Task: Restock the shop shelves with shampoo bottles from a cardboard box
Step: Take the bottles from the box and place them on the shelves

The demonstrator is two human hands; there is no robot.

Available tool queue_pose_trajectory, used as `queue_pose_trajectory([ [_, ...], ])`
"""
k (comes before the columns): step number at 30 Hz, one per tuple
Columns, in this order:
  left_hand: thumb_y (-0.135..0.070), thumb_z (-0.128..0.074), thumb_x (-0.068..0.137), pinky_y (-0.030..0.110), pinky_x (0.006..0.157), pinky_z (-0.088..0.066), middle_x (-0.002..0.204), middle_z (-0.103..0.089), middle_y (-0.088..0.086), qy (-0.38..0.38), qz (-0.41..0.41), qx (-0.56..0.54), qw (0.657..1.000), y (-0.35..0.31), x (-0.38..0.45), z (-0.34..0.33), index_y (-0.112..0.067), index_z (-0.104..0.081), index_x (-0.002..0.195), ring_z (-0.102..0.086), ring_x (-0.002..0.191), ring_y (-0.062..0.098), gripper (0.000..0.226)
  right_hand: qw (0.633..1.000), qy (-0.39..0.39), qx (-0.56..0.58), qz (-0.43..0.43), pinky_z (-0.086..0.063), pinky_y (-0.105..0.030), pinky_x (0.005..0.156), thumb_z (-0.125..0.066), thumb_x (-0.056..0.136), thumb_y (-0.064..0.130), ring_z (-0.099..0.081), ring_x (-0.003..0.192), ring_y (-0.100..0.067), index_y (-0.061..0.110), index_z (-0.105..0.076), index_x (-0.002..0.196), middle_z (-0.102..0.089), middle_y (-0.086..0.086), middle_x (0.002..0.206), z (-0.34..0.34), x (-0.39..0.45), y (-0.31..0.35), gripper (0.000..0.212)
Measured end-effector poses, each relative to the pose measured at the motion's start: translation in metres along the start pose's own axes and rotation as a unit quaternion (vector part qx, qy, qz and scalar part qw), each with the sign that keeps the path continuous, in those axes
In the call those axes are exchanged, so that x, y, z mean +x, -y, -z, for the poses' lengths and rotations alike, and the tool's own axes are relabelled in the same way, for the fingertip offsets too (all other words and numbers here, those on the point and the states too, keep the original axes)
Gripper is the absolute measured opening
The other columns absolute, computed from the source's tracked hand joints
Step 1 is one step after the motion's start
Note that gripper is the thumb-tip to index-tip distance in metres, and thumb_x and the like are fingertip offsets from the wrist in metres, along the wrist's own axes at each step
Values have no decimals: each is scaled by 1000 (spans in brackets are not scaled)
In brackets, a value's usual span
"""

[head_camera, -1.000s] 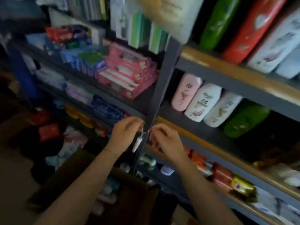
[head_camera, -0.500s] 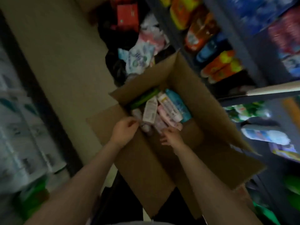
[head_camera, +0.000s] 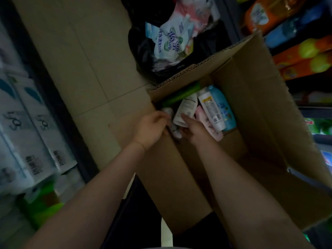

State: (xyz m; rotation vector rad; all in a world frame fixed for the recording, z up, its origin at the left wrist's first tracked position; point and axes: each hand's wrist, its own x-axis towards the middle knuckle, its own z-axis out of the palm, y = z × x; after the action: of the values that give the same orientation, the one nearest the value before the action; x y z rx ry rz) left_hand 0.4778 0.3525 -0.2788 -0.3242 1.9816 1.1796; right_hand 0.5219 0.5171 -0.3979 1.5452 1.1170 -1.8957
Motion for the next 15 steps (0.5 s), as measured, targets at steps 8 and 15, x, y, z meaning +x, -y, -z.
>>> queue_pose_trajectory([
  [8,-43,-59,88,41,88,-55,104,-72,4,23,59,-34,997,-32,-7,-8,-31,-64,99,-68,90,22,18,996,9,-40,77,-52,-28,67,-70,89,18,-67,92,-14,22,-59,122,-70,1,104,7,-134,33,35],
  [15,-32,-71,90,34,72,-59,96,-64,4,49,27,-396,916,-117,-54,-27,-21,-54,123,-67,82,15,40,901,57,-278,328,-54,-20,84,-83,76,27,-57,109,-1,33,-56,114,-56,10,123,37,-242,37,47],
])
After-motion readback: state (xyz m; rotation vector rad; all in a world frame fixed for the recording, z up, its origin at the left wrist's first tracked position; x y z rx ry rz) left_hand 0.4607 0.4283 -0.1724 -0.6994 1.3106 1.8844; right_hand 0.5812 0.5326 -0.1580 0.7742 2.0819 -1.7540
